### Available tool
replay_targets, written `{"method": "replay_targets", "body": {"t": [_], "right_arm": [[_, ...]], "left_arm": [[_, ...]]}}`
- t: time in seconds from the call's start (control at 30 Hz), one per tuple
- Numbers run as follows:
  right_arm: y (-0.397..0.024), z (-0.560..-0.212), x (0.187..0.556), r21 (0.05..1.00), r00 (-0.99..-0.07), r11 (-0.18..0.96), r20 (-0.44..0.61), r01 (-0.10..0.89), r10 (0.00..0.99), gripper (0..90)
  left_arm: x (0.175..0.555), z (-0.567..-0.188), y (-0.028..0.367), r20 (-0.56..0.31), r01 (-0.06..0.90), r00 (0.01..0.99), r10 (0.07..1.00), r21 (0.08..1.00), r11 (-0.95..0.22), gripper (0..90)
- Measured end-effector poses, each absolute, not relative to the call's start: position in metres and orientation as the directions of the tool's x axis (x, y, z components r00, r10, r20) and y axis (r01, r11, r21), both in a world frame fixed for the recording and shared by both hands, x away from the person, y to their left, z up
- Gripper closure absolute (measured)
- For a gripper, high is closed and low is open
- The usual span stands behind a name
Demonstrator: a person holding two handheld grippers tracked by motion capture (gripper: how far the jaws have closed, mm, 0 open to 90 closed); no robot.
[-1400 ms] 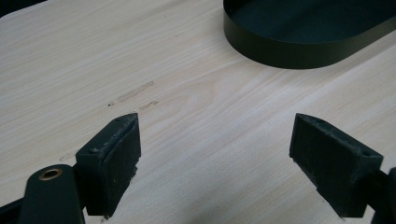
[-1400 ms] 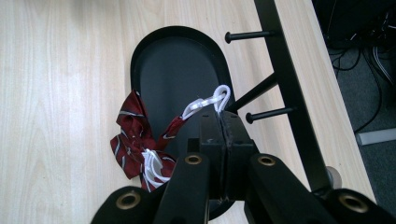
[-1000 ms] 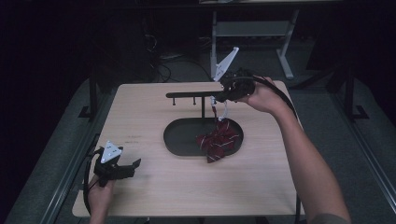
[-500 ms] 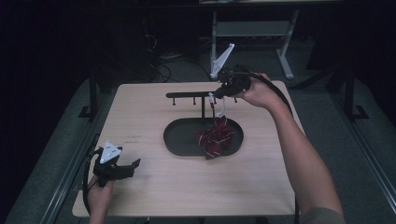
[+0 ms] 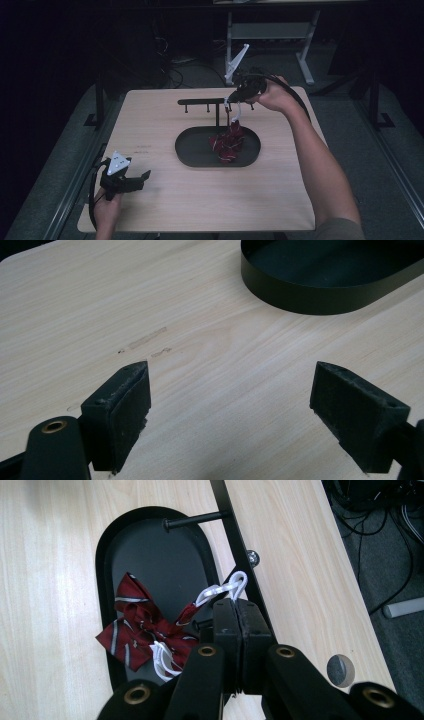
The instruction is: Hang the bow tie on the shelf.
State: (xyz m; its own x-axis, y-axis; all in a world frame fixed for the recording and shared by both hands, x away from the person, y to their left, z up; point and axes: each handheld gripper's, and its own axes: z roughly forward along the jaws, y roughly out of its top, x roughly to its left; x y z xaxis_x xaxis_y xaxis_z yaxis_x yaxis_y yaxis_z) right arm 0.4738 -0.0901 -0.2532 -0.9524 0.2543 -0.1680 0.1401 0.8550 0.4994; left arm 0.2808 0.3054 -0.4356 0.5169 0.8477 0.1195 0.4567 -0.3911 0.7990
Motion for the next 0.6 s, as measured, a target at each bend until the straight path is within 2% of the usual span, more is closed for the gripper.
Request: {"method": "replay_targets", "body": {"t": [0.6], "right_arm": [[-0.0933,-0.2616,0.4829,0.507,-0.947,0.845,-0.152,0.172,0.283,87.8]], "left_arm": [[0.2805,-0.4355,0.3054,0.117,0.459,0.518,0.847,0.797,-0.391,16.3]]}}
